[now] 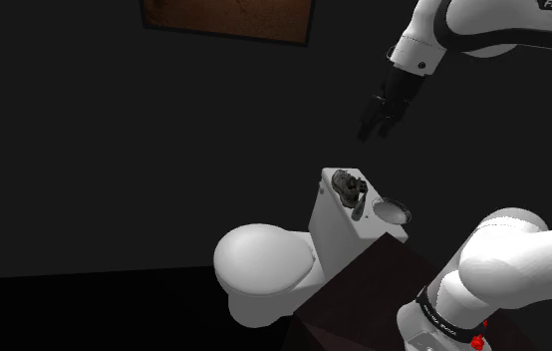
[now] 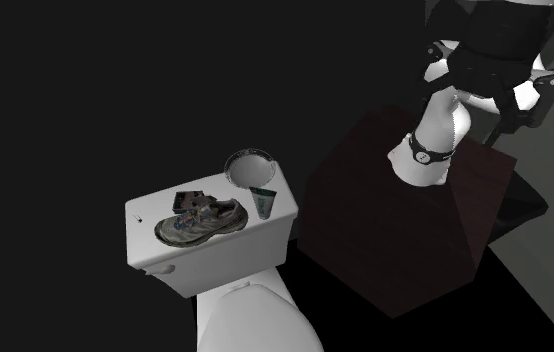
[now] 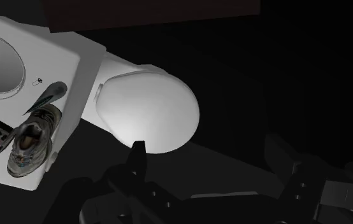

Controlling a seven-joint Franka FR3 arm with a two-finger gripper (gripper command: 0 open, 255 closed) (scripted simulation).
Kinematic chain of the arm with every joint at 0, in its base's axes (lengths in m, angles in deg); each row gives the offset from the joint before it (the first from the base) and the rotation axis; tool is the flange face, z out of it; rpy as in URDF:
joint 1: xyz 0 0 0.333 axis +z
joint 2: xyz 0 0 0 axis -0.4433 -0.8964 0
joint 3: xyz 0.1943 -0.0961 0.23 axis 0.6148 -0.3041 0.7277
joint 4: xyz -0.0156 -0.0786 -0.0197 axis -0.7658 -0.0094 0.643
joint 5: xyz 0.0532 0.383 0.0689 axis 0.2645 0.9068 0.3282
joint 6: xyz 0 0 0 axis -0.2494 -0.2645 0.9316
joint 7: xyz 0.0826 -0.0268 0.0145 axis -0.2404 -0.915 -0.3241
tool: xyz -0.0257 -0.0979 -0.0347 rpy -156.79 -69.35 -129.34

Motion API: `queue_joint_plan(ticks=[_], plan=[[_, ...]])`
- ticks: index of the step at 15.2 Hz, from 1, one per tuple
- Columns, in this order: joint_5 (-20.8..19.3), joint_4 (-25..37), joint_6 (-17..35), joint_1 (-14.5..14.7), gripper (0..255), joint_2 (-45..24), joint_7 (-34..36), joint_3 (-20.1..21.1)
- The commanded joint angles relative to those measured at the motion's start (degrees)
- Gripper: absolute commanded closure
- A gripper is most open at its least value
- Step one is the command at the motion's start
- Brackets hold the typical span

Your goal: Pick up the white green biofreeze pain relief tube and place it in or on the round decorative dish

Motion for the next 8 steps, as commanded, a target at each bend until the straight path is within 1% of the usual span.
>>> queue_joint_plan(ticks=[1,8], plan=[[0.00,0.00,0.00,0.00,0,0.00,0.00,0.00],[-2.57,-7.98,15.34,-5.58,0,-5.36,7.92,1.24]])
